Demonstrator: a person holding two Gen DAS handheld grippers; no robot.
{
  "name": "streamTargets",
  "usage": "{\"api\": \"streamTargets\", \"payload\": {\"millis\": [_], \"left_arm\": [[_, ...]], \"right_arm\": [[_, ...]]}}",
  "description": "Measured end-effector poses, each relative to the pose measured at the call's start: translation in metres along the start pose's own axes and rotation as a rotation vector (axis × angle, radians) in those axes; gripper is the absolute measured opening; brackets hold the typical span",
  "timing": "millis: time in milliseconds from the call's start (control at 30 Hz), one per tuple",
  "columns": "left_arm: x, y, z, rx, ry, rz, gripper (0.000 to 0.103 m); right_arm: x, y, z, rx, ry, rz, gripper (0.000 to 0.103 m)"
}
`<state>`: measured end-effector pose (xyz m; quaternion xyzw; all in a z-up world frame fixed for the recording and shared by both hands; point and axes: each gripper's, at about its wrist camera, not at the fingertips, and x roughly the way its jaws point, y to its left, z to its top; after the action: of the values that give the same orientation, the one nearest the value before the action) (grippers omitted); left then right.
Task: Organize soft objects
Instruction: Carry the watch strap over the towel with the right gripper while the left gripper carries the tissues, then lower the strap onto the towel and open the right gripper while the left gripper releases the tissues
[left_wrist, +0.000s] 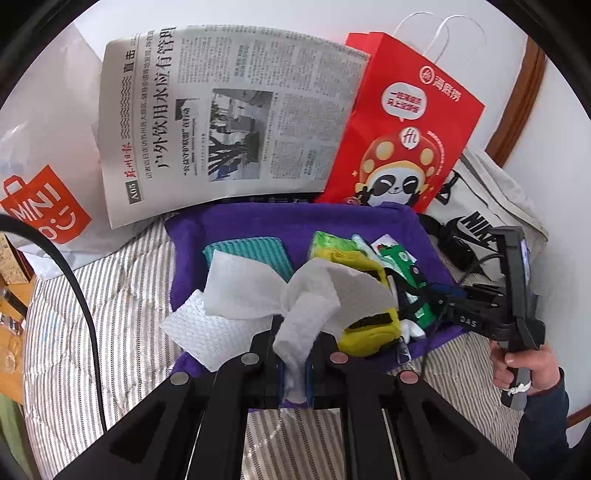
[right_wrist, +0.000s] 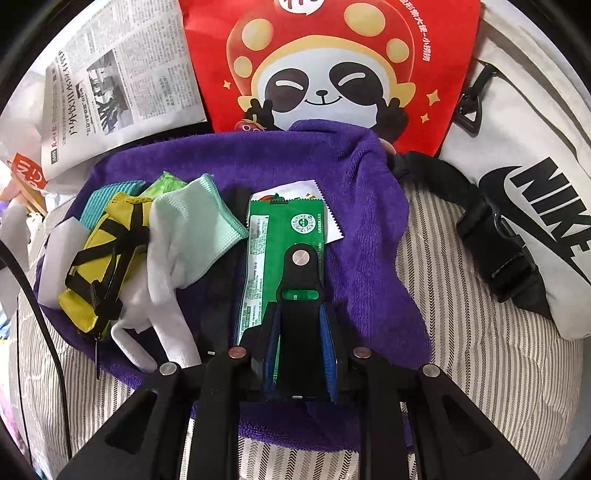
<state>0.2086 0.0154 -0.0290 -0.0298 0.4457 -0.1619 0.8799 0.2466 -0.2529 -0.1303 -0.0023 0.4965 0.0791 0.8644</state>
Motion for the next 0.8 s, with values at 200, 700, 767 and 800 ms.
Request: {"api": "streamTargets", "payload": {"millis": [200,700,767,800], "left_arm": [[0.011,0.009,0.015,-0.006,0.007,0.003,0.008],[0.09,0.018,0.057,-0.051,0.056,-0.002,0.008],[0.104,0.017,0.057,-0.048,0.086,0.01,0.009],[0.11,0.017,0.056,-0.051,0.1,0.009,0.009]], "right_arm": [[-0.01,-0.002,-0.002,0.01,-0.014,0.069,0.034],[-0.072,-0.008,-0.023,0.082,-0.101,0.082,0.052],[-0.07,-0.008,-0.028,0.086,-0.09,0.076,0.052],[-0.07,-0.008,-0.03,0.085,-0.086,0.078,0.052]]}}
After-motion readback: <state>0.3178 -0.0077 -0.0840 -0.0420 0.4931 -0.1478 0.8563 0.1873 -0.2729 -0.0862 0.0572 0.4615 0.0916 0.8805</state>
